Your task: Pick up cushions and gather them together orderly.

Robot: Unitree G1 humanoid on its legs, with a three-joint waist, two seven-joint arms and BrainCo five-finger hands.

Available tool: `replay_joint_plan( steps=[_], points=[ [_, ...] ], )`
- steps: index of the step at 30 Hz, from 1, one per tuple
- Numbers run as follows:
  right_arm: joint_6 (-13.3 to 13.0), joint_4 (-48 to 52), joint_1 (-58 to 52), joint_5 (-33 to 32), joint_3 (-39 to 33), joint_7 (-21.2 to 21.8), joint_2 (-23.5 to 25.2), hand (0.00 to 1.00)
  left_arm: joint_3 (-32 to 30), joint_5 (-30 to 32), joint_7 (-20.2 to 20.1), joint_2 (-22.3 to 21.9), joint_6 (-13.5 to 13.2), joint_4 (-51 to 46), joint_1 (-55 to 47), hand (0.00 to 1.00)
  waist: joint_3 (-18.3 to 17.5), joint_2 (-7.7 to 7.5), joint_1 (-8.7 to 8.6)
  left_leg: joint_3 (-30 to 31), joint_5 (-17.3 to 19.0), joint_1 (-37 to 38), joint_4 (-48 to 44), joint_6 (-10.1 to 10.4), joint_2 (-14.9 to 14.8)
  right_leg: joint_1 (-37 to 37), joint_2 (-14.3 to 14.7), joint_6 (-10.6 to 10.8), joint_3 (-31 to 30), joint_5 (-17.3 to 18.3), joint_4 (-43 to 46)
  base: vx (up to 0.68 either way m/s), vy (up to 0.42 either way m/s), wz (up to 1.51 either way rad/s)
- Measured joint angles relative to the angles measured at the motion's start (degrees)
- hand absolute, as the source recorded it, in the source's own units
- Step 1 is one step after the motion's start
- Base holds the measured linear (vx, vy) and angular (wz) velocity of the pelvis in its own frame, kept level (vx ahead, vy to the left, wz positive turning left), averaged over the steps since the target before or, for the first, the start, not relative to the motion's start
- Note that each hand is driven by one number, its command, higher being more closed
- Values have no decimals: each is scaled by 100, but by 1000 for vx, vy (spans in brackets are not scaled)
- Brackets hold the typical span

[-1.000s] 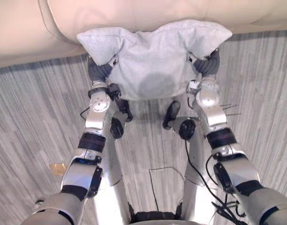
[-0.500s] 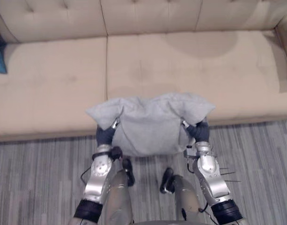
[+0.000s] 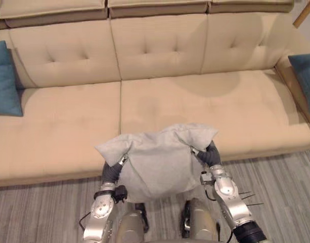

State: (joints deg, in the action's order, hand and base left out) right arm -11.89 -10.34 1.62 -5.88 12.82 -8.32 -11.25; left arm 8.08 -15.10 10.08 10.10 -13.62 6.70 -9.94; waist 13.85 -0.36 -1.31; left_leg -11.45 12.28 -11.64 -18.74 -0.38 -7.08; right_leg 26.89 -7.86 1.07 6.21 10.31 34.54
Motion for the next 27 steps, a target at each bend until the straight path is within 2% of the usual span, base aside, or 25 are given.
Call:
replay_joint_plan(
  steps=[1,2,3,4,5,6,7,8,9,11,13,15,17,18,19,20,21,24,27],
  points=[
    [2,0,-3,0,-11,7,-1,100,2,1,-1,3,0,1,-4,100,0,-1,-36,49,-1,22,59,1,20,9,47,105,-34,-111,-440,169,-94,63],
    [4,3,-28,-1,-103,56,4,100,27,3,-3,19,4,2,-9,100,2,-1,-123,153,-3,55,120,9,71,-36,115,262,-188,-396,-1285,291,-174,90],
    [4,26,-156,-3,-209,93,50,100,104,16,-24,31,6,3,-6,100,-16,-78,-221,388,45,128,105,160,266,-211,75,342,-462,-701,-2000,329,-220,102],
    [7,25,-205,-6,-268,98,59,100,135,17,-47,10,11,18,-4,100,-9,-89,-265,477,91,184,55,236,309,-266,54,431,-547,-1021,-1956,311,-232,102],
    [57,26,-303,-8,-382,107,53,100,189,21,-121,-86,56,23,-32,100,-28,-5,-298,654,186,284,33,386,289,-263,75,425,-505,-1179,-1642,370,-259,60],
    [100,50,-414,-10,-495,113,36,100,258,77,-153,-172,57,26,-46,100,-87,177,-229,688,198,389,53,582,59,-289,194,327,-398,-940,-1454,391,-231,39],
    [109,71,-432,-8,-521,113,64,100,247,108,-187,-222,54,27,-45,100,-118,237,-205,690,129,325,-95,706,-7,-305,284,275,-334,-852,-1454,457,-249,14],
    [120,112,-428,-6,-584,115,61,100,220,115,-245,-274,49,72,30,100,-133,263,-209,684,55,-9,-741,824,-167,-334,382,172,-249,-773,-1465,375,-208,1],
    [132,221,-453,-7,-637,112,48,100,214,112,-278,-332,54,117,58,100,-129,277,-215,638,-106,-348,-1569,836,-410,-474,514,55,-149,-767,-1488,361,-207,-4],
    [132,364,-481,-9,-683,103,41,100,149,111,-371,-428,56,284,97,100,-128,276,-207,472,-393,-610,-2355,619,-674,-774,646,-71,-137,-696,-1568,381,-146,-15],
    [129,633,-514,-20,-850,86,31,100,182,112,-428,-523,82,447,243,100,-131,281,-176,266,-286,-726,-2669,513,-773,-1078,642,-89,-177,-688,-1794,339,-64,-12],
    [98,869,-513,-24,-999,71,25,100,253,115,-498,-565,88,448,397,100,-134,286,-152,112,-196,-878,-2455,374,-734,-1247,578,-88,-199,-688,-1942,222,24,-2],
    [93,863,-434,-25,-1087,65,11,100,297,119,-507,-510,89,448,559,100,-133,275,-107,123,-231,-862,-1319,391,-462,-1329,451,-66,-288,-695,-1989,195,113,-11],
    [93,833,-419,-24,-1087,65,15,100,297,125,-506,-492,89,447,583,100,-157,319,-102,122,-405,-772,-755,463,-428,-1351,460,-33,-300,-700,-2005,192,181,-23],
    [97,825,-407,-24,-1086,65,11,100,312,128,-506,-492,85,439,588,100,-228,476,-93,132,-1159,-709,-175,521,-477,-1423,592,73,-323,-679,-2090,166,189,-27],
    [98,724,-414,-25,-1083,69,84,100,294,133,-497,-452,85,445,629,100,-243,463,-97,125,-954,-594,-88,547,-491,-1508,608,122,-372,-663,-2204,170,212,-14],
    [106,700,-446,-26,-1117,66,220,100,302,178,-495,-354,86,441,674,100,-247,433,-110,120,-956,-553,77,546,-433,-1513,552,230,-380,-745,-2285,127,200,1],
    [118,670,-322,-21,-1120,58,362,100,243,229,-441,-170,85,355,757,100,-246,427,-82,-15,-964,-416,391,533,-218,-1517,407,338,-541,-854,-2483,75,147,-7],
    [118,530,152,-20,-1066,-153,467,100,190,237,-237,-120,83,264,1067,100,-240,422,-61,-146,-968,-409,499,525,-169,-1425,366,349,-717,-1065,-2594,-9,108,-27]
  ],
)
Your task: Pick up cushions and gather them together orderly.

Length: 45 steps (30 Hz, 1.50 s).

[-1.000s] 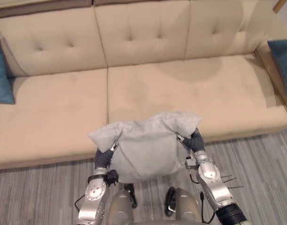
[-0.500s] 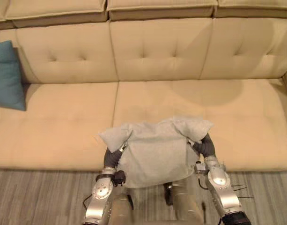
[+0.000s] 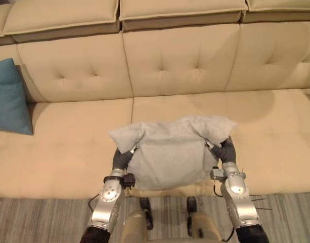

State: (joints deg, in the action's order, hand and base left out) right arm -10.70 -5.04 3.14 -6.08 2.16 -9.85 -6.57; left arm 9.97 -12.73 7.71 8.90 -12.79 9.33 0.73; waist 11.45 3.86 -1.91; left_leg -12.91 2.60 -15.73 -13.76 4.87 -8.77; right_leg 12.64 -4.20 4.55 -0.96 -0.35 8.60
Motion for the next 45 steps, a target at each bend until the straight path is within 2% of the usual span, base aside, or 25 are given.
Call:
replay_joint_plan(
  steps=[4,6,9,12,15,16,19,20,24,25,27,34,37,40,45],
  points=[
    [-16,-468,1433,7,-39,-525,50,100,-179,47,496,91,-5,188,1172,100,90,-67,-14,-16,-94,-400,41,-138,77,465,0,30,-113,-95,-3,-121,61,-13],
    [-16,-869,2496,86,-107,-943,45,100,-367,172,998,108,-23,588,2156,100,392,-65,7,2,-232,-472,172,-211,96,587,4,38,-139,-206,-14,-186,14,-2],
    [-22,-1182,3647,281,-253,-1392,-2,100,-428,375,1574,312,-63,921,3248,100,520,-65,99,35,-489,-810,379,-247,144,998,7,98,-158,-267,-34,-227,-29,5],
    [-21,-1499,4544,412,-424,-1666,-69,100,-601,614,1902,457,-101,1236,4197,100,788,-51,122,87,-863,-892,824,-218,177,1199,30,82,-73,-395,-96,-173,-60,13],
    [-20,-1787,5129,443,-555,-1829,-74,100,-619,682,2027,638,-109,1680,4951,100,826,-49,137,175,-1121,-1109,1083,-220,180,1509,56,59,-17,-495,-90,-108,-54,12],
    [-18,-1937,5509,445,-659,-1915,-76,100,-641,695,2060,735,-108,1950,5433,100,908,-37,137,190,-1310,-1232,1257,-240,193,1688,67,55,35,-533,-77,-115,-50,14],
    [-19,-2233,6150,455,-807,-2122,-141,100,-728,807,2147,775,-106,2307,6146,100,1090,-24,144,235,-1581,-1439,1526,-233,213,2032,66,43,99,-548,18,-82,-28,12],
    [-20,-2359,6372,466,-810,-2178,-185,0,-782,866,2177,782,-106,2413,6344,0,1162,-11,146,251,-1653,-1489,1614,-208,226,2132,63,44,108,-548,53,-55,-29,5],
    [-19,-2797,7100,517,-935,-2445,-351,0,-861,887,2420,866,-54,2987,7124,0,1333,32,185,343,-1858,-1924,1791,-180,264,2708,43,44,127,-548,236,-13,-31,5],
    [-38,-2798,7188,520,-945,-2506,-394,0,-872,887,2483,889,-47,3007,7231,0,1369,34,193,343,-1908,-2031,1790,-114,277,2812,28,43,128,-548,242,23,-20,5],
    [-211,-2803,7499,522,-956,-2555,-553,0,-1059,855,2507,1003,-54,3008,7608,0,1498,29,243,361,-1953,-2204,1784,-133,271,2980,7,43,175,-548,273,41,-20,6],
    [-213,-2700,7608,440,-1065,-2627,-829,0,-1081,762,2435,1235,-48,2954,7699,0,1498,29,266,415,-1953,-2440,1749,-132,259,3264,-30,0,255,-473,500,43,-19,5],
    [-172,-2652,7591,354,-1071,-2591,-1107,0,-1092,692,2236,1508,-22,2949,7699,0,1499,28,267,413,-1953,-2540,1673,-132,256,3384,-47,-20,279,-431,650,0,-26,5],
    [-163,-2275,7363,-33,-1187,-2452,-1525,0,-1326,677,2137,1747,24,2918,7672,0,1498,26,278,408,-1951,-2539,1643,-130,204,3398,-54,-36,328,-414,766,-33,-37,8],
    [-190,-1462,6531,-757,-1373,-1992,-2309,0,-1743,552,2076,2310,99,2205,6787,0,1493,16,280,147,-1759,-2397,1588,-120,172,3353,-99,-26,319,-282,1020,-58,-45,4]
  ],
)
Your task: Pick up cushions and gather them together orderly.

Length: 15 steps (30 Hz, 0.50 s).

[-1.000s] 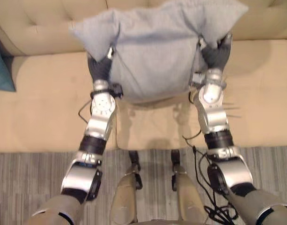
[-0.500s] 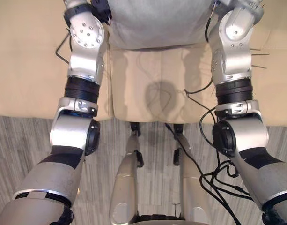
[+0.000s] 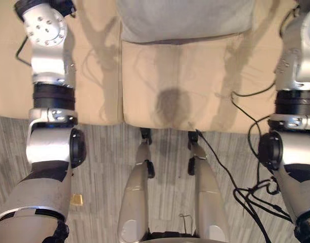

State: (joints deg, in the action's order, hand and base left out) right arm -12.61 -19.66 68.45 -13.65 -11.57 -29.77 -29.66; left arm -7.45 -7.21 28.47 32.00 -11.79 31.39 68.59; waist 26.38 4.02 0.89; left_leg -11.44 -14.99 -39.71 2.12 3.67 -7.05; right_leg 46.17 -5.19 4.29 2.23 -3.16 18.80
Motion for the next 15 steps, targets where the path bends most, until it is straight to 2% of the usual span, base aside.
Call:
replay_joint_plan(
  steps=[2,5,7,8,9,11,13,15],
  points=[
    [-19,363,-547,-260,1,273,-262,0,-310,-179,-107,56,-1,-166,-593,0,-2,-4,-4,-138,4,163,-15,-3,-30,-142,3,4,-35,11,10,-55,-68,-5],
    [-62,802,-1473,-485,-4,634,-319,0,-351,-369,-375,13,-5,-479,-1540,0,-45,-60,-32,-210,109,376,-111,-109,-58,-388,8,7,-43,74,1,-38,-86,-3],
    [-96,1109,-2140,-489,-14,809,-316,0,-350,-431,-539,-147,-64,-863,-2168,0,-53,-76,-39,-251,164,461,-215,-168,-81,-534,10,11,-34,110,-15,0,-56,1],
    [-95,1294,-2734,-477,-35,938,-257,0,-350,-445,-666,-396,-102,-1080,-2667,0,-53,-76,-36,-263,176,604,-270,-180,-84,-710,8,20,-35,153,-21,14,-58,3],
    [-95,1372,-3167,-467,-37,1019,-149,0,-334,-446,-752,-608,-117,-1195,-3061,0,-78,-83,-35,-263,225,723,-297,-167,-83,-846,5,18,-28,192,-27,24,-76,2],
    [-92,1560,-4395,-298,-39,1201,389,0,-237,-439,-999,-1179,-185,-1510,-4317,0,-521,-167,-31,-269,373,782,-327,-144,-85,-933,1,34,-1,301,-79,90,-87,0],
    [-81,1616,-5280,12,-44,1336,791,0,8,-434,-1226,-1591,-189,-1578,-5132,0,-546,-177,-38,-236,377,1081,-315,-141,-85,-1275,0,25,31,358,-132,121,-65,7],
    [-2,1598,-6420,663,-21,1551,1477,0,280,-292,-1546,-2033,-180,-1579,-6184,0,-679,-260,-35,-237,495,1467,-316,-90,-77,-1702,10,33,75,448,-227,128,-72,2]
  ],
)
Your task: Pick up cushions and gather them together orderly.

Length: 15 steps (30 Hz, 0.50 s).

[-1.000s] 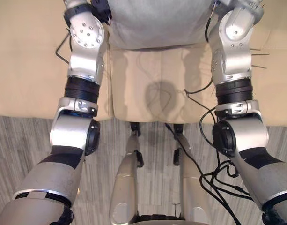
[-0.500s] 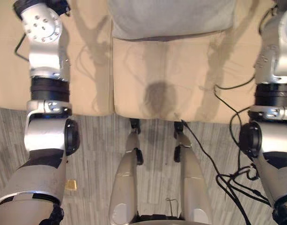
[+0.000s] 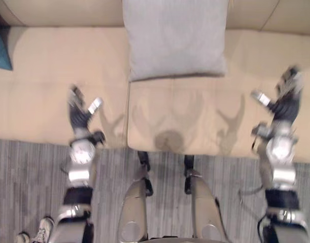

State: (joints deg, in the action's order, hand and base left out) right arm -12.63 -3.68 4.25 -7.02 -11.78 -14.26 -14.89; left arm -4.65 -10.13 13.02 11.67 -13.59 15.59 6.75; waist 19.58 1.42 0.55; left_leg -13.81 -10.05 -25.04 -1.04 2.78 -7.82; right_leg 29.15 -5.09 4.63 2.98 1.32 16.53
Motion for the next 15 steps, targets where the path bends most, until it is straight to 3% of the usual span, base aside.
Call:
replay_joint_plan(
  steps=[3,6,11,15],
  points=[
    [31,-531,-956,702,148,286,470,0,166,432,-406,-128,10,227,-1043,0,-321,-103,-35,-15,124,418,8,50,-12,-518,44,-3,0,10,-267,112,-37,-7],
    [110,-1739,-1308,1172,290,603,476,0,110,825,-707,-116,77,1036,-1481,0,-741,-129,-131,-18,243,802,37,69,0,-1003,89,12,-20,4,-585,84,-18,-6],
    [211,-3243,-1405,1657,339,972,422,0,-12,1233,-1070,-67,185,2126,-1707,0,-995,-151,-174,-154,337,1574,264,107,48,-1668,92,48,-199,-26,-905,42,24,-18],
    [303,-3570,-1563,1847,363,1134,382,0,-11,1312,-1184,-61,208,2405,-1860,0,-1092,-198,-203,-306,389,1947,314,98,76,-1940,85,65,-360,-36,-939,14,24,-23]
  ],
)
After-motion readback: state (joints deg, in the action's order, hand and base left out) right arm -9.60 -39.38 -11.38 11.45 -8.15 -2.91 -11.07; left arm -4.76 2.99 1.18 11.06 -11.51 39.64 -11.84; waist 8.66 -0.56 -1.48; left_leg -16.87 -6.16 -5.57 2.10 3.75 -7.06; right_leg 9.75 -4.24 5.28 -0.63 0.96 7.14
